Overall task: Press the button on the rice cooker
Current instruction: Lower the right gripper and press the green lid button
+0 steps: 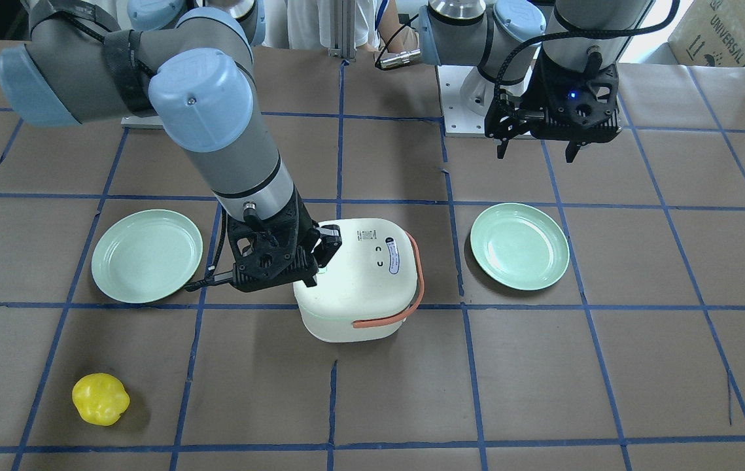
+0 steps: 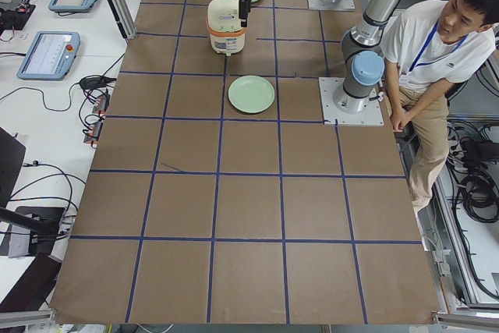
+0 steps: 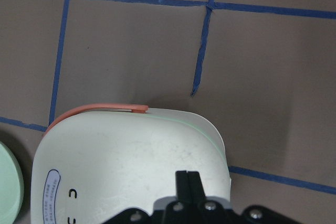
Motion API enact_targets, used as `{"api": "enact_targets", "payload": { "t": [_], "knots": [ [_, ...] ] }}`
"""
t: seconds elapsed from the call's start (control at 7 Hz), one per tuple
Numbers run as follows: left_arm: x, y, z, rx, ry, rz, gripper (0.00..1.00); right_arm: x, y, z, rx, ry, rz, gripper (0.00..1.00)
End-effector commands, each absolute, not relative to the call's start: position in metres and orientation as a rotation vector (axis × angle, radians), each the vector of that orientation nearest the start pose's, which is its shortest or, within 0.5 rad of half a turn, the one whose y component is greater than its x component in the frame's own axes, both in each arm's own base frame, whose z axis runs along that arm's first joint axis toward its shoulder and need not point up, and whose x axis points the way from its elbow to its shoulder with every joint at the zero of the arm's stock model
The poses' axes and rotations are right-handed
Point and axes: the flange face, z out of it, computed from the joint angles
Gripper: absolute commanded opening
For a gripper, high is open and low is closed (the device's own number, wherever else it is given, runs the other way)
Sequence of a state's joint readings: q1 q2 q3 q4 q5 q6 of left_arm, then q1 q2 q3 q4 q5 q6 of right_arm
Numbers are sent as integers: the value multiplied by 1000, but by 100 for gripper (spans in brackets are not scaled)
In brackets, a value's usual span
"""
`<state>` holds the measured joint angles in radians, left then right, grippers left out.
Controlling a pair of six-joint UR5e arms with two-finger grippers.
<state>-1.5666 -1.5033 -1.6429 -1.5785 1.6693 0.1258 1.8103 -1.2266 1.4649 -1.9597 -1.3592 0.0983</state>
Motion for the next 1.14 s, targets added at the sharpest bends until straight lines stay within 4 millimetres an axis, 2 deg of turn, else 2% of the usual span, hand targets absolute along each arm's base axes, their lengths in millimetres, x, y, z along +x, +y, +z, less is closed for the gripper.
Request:
{"api": "enact_targets", "payload": {
  "t": [0.0, 0.57, 1.0],
  "knots": [
    [-121, -463, 484, 185, 3037, 29, 100, 305, -579, 374, -232, 2878, -128, 0],
    [-121, -463, 484, 185, 3037, 29, 100, 300, -568, 359, -236, 2886, -80, 0],
    [-121, -463, 484, 185, 3037, 29, 100, 300, -564, 361, -235, 2890, -72, 0]
  ]
}}
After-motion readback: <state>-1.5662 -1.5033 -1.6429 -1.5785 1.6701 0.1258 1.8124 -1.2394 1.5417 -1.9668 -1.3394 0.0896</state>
